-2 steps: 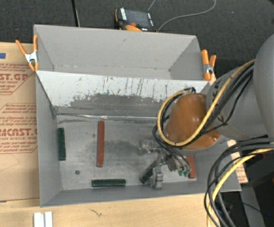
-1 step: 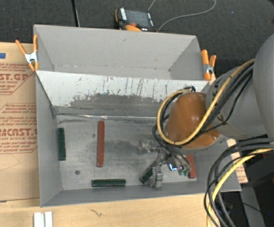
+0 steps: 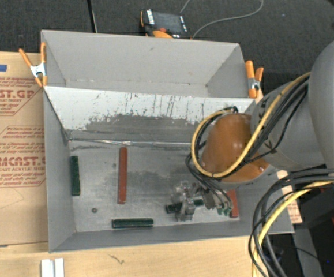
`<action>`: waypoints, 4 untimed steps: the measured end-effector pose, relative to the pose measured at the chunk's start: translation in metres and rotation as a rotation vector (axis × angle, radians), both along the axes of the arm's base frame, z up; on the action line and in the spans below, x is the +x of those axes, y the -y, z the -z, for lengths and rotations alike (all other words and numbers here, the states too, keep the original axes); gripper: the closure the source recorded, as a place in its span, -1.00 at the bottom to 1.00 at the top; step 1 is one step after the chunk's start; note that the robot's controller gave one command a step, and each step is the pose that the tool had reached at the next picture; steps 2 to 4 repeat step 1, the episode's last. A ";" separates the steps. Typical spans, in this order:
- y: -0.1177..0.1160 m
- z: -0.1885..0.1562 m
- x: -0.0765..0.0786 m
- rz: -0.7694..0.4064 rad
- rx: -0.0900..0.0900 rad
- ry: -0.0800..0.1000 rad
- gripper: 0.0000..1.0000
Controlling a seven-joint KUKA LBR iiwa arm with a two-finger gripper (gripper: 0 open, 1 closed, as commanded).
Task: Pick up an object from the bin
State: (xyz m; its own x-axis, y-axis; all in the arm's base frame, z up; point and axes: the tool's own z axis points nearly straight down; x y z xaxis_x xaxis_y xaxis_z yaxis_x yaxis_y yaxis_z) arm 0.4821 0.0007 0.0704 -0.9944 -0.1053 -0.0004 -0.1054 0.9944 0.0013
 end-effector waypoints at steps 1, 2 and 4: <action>0.000 -0.024 0.000 0.001 -0.001 0.002 1.00; 0.000 -0.024 0.000 0.001 -0.001 0.002 1.00; 0.000 -0.024 0.000 0.001 -0.001 0.002 1.00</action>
Offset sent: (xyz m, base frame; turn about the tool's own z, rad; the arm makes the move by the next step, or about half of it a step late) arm 0.0000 0.0000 0.0233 0.0000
